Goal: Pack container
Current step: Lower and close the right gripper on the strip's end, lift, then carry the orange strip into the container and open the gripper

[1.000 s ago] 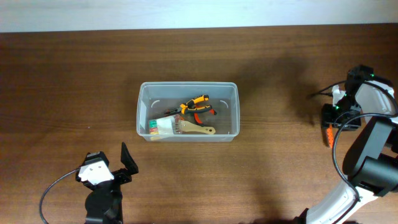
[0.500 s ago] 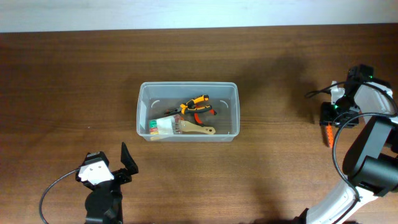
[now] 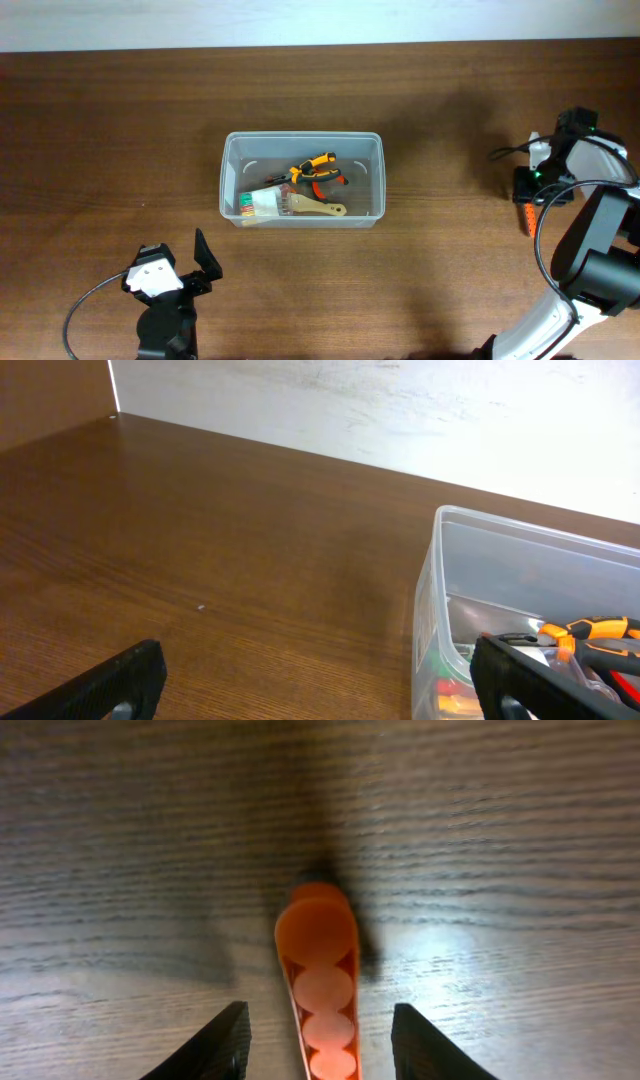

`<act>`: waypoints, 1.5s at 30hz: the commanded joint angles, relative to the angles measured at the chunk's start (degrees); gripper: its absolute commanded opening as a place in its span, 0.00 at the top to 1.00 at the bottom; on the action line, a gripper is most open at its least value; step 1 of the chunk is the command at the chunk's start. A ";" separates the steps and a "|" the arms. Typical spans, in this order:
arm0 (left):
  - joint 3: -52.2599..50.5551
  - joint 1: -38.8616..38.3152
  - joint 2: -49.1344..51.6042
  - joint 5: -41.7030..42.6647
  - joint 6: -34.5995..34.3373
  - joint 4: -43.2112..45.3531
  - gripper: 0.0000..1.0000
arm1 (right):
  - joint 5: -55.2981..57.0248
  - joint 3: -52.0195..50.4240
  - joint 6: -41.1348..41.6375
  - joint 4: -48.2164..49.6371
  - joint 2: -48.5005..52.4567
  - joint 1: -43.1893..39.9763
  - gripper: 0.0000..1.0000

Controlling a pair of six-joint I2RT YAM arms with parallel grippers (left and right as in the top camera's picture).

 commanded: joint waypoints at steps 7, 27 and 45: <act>-0.17 -0.17 -0.26 -0.20 0.50 -0.11 0.01 | -0.57 -2.78 -0.09 1.86 0.39 -0.02 0.62; -0.17 -0.17 -0.26 -0.20 0.50 -0.11 0.01 | -4.70 5.27 2.51 -4.07 0.37 0.92 0.83; -0.17 -0.17 -0.26 -0.20 0.50 -0.11 0.01 | -4.85 35.28 0.26 -17.42 0.37 27.34 0.86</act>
